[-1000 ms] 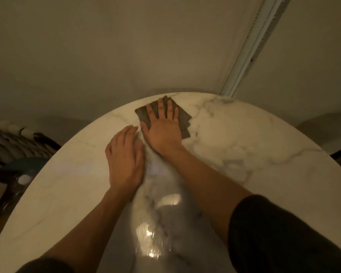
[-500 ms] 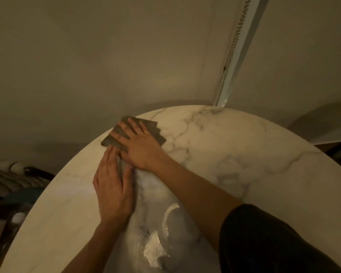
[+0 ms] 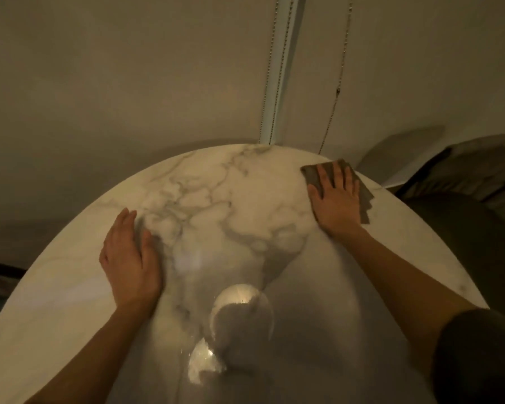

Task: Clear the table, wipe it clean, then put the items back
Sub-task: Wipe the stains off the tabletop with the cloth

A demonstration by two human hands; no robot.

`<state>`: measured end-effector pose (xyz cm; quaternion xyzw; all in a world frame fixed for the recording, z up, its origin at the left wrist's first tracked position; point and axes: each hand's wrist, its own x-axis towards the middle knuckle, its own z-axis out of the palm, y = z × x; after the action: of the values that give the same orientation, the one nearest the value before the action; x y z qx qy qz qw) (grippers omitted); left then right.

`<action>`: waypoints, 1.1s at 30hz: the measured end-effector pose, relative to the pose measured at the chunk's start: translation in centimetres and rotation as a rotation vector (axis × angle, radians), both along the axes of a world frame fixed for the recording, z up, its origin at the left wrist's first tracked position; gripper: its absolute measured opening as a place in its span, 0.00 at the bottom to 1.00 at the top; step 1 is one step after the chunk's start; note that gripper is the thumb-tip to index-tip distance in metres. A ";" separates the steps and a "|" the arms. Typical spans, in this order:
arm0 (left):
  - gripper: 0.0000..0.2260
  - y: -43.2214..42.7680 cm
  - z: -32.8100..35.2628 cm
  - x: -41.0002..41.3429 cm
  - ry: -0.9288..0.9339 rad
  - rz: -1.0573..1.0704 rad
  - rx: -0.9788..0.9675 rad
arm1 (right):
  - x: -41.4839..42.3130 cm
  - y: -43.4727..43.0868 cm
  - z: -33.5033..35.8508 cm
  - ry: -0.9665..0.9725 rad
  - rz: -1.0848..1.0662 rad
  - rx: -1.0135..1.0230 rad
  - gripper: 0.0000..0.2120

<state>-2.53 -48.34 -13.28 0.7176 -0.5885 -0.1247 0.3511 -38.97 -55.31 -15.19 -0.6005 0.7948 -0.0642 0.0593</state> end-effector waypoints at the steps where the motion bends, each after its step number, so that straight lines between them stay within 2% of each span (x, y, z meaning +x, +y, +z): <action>1: 0.20 0.0 0.1 0.1 0.000 0.005 -0.007 | -0.1 1.8 -0.1 -0.006 -0.023 0.002 0.32; 7: 0.19 4.1 1.2 -2.2 0.017 -0.103 0.022 | 4.9 14.0 0.2 -0.080 0.059 0.054 0.33; 10: 0.19 9.3 2.1 -5.9 0.082 -0.285 0.070 | 7.4 20.4 0.3 -0.088 0.187 0.072 0.31; 13: 0.20 15.0 3.8 -10.0 0.165 -0.419 0.203 | 8.2 27.4 0.6 -0.129 0.286 0.093 0.33; 15: 0.25 18.4 4.6 -12.1 0.102 -0.434 0.335 | 8.4 32.3 1.0 -0.154 0.340 0.134 0.34; 17: 0.26 21.7 4.8 -13.5 -0.076 -0.458 0.459 | 8.3 36.6 1.8 -0.209 0.364 0.188 0.35; 19: 0.22 24.6 5.2 -14.5 -0.205 -0.460 0.576 | 7.5 39.7 3.4 -0.305 0.381 0.261 0.35; 21: 0.14 27.3 6.0 -15.5 -0.230 -0.452 0.702 | 6.4 42.1 4.7 -0.388 0.406 0.352 0.34; 23: 0.04 29.6 6.9 -16.5 -0.169 -0.435 0.813 | 5.1 43.8 5.9 -0.381 0.406 0.321 0.34; 25: 0.08 31.2 7.6 -17.5 -0.085 -0.402 0.877 | 3.6 44.1 7.2 -0.356 0.374 0.330 0.35; 28: 0.08 32.3 8.3 -19.0 0.018 -0.432 0.822 | 0.8 43.3 8.3 -0.346 0.359 0.365 0.37; 29: 0.07 32.5 8.8 -19.7 0.084 -0.461 0.805 | -0.3 42.9 8.8 -0.373 0.362 0.346 0.35; 31: 0.07 32.8 10.2 -21.1 0.219 -0.543 0.786 | -2.6 42.2 9.3 -0.504 0.370 0.292 0.24; 33: 0.06 32.9 11.7 -22.7 0.295 -0.606 0.771 | -5.1 41.6 9.9 -0.735 0.304 0.324 0.13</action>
<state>-25.19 -15.46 -1.61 0.5667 -0.6256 -0.5289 0.0881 -44.03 -13.71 -5.27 -0.6309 0.6231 -0.1389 0.4410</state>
